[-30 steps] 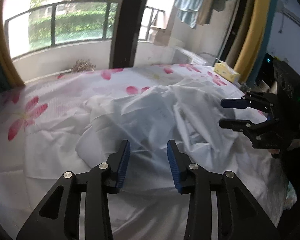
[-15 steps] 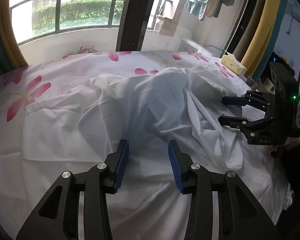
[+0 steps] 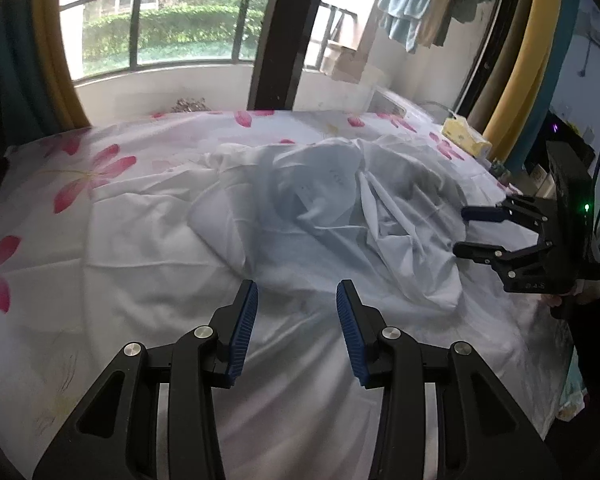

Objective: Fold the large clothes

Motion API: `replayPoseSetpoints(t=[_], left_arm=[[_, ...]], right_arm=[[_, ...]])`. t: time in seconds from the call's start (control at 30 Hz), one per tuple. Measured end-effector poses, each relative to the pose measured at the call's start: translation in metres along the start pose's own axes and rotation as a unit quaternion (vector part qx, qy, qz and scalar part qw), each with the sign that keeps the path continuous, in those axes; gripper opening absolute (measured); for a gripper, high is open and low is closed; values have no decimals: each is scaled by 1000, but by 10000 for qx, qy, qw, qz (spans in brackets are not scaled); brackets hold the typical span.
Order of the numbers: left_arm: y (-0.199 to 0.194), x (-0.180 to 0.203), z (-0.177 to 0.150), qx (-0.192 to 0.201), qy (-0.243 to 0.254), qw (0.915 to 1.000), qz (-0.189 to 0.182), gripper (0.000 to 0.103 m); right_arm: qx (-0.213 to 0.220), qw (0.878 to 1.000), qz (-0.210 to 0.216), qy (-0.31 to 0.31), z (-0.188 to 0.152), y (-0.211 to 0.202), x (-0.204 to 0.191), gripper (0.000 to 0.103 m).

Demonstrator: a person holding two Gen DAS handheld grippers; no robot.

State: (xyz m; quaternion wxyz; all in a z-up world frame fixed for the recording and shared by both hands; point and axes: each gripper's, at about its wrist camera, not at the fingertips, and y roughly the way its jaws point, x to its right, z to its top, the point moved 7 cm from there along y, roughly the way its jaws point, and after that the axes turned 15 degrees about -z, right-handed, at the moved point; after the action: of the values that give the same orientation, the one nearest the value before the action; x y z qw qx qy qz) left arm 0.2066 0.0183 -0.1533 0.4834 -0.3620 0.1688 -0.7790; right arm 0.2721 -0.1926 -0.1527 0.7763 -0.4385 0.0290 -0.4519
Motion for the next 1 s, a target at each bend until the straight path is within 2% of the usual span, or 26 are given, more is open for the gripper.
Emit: replayPoseSetpoints(t=[0.63,0.83,1.0], left_arm=[[-74,5,-38,593,-257,9973,336,43],[-96,6,-55,714,-308,9957,504,43],[-122,-1,-72,851,-497,9920,793,43]], right_arm=[[129,9991,-270,293,-28,-50,11,56],[80,9985,-365,407,-43,-62,14,56],[32,9973,-496,548,-58,-74,21,56]])
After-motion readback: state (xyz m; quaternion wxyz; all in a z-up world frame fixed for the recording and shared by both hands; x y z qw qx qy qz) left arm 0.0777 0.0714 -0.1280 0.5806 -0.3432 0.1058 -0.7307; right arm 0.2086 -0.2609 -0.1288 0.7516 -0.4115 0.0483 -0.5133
